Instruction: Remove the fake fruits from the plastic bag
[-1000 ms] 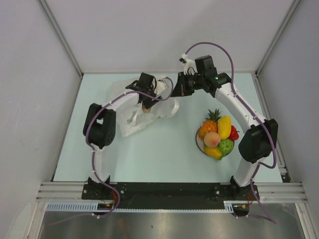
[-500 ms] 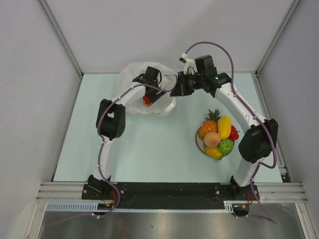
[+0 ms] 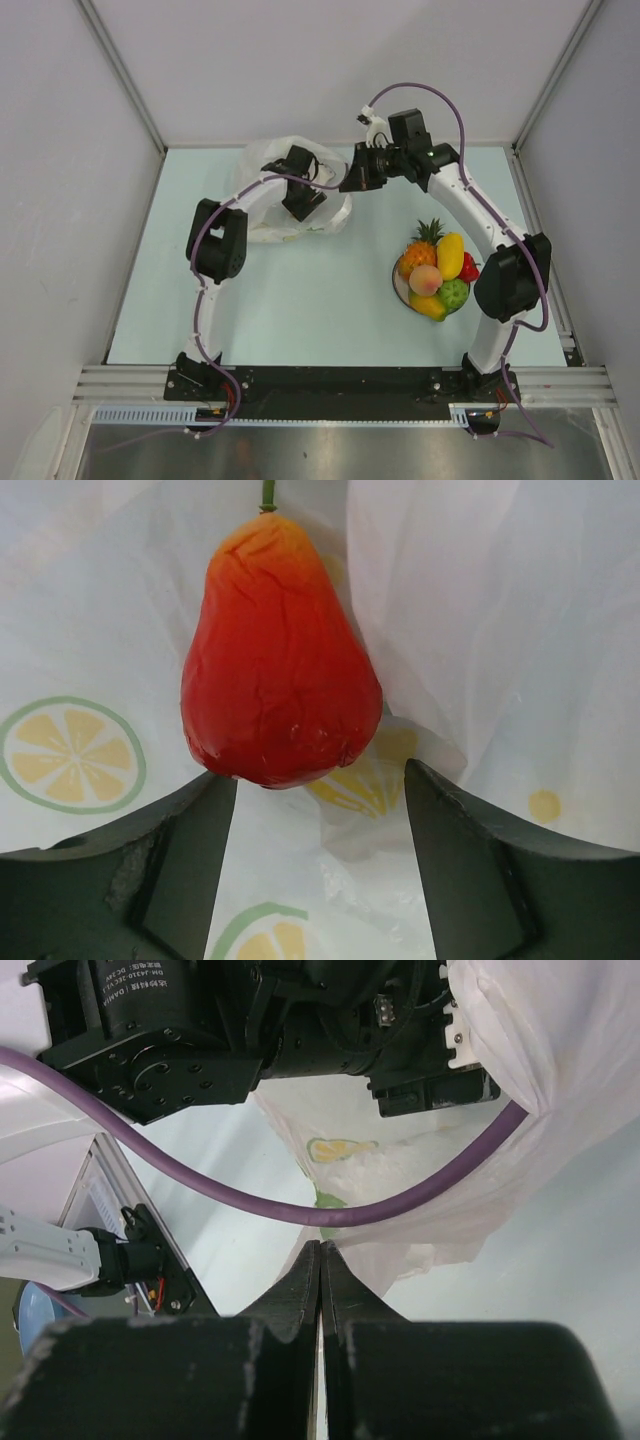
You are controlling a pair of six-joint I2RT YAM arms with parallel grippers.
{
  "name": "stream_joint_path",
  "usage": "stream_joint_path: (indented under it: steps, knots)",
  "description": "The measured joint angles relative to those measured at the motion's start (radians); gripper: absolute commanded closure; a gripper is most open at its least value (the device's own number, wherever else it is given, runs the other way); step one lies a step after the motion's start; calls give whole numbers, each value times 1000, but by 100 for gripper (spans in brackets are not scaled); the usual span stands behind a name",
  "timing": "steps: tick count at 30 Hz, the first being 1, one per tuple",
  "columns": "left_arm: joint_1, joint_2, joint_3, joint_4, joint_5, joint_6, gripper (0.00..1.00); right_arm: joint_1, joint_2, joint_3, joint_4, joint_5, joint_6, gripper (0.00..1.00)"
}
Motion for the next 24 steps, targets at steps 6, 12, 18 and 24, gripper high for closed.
stream_joint_path:
  steps: [6,12,18,24]
  knots:
    - [0,-2,-13,39,13,-4,17,14,7,6,0,1,-1,100]
    - [0,-2,24,39,8,2,14,23,7,6,-1,4,-6,100]
    - [-1,-2,45,64,19,26,14,30,7,6,-5,18,-17,100]
    - [-1,29,86,66,53,37,16,40,7,8,-9,32,-31,100]
